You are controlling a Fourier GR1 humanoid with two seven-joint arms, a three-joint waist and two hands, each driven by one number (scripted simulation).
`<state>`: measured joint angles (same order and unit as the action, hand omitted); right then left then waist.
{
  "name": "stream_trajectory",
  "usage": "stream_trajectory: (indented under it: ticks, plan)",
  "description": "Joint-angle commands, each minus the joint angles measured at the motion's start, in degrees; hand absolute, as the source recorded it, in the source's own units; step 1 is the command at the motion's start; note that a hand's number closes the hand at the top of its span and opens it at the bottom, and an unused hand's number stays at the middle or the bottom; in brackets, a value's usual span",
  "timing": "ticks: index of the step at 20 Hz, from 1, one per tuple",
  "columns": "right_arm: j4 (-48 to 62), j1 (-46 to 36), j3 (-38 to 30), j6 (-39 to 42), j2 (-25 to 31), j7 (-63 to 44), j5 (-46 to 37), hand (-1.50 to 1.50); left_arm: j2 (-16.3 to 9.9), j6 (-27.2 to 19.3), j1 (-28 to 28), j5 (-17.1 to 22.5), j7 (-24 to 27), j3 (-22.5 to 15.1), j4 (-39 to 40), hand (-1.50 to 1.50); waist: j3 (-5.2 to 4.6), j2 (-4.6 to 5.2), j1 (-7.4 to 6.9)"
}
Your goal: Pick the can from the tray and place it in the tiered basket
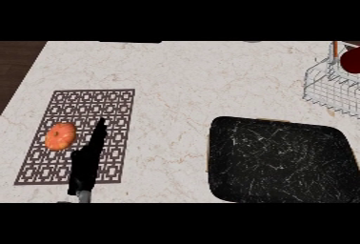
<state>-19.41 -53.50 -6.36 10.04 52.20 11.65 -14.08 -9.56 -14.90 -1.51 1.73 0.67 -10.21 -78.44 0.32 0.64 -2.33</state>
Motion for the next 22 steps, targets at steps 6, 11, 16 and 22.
stream_trajectory:
  ticks: [6, 11, 16, 22]
  plan:
    - [7.2, -2.9, -10.7, 6.2, 0.0, 2.7, 9.8, -1.50, -1.7, 1.9, -3.2, 0.1, -1.1, 0.0, -1.8, 0.00, -0.11, 0.14, -0.14]
    - [8.3, -3.0, -15.8, 4.0, 3.9, 3.7, 13.8, -1.50, 0.3, -0.1, -4.3, -0.2, -0.8, -0.2, -2.6, 0.00, -0.12, 0.07, 0.17]
    - [10.1, -1.9, -20.1, -6.8, 9.4, 2.5, 16.3, -1.50, 1.3, -1.0, -0.3, -1.7, -2.6, -0.9, -1.7, 0.00, -0.06, 0.48, 0.72]
    - [13.7, 4.1, -23.7, 0.4, 20.4, -0.6, 19.3, -1.50, 0.2, 0.8, -1.9, 0.3, 0.1, 1.6, 0.4, 0.00, 0.00, 0.39, 1.49]
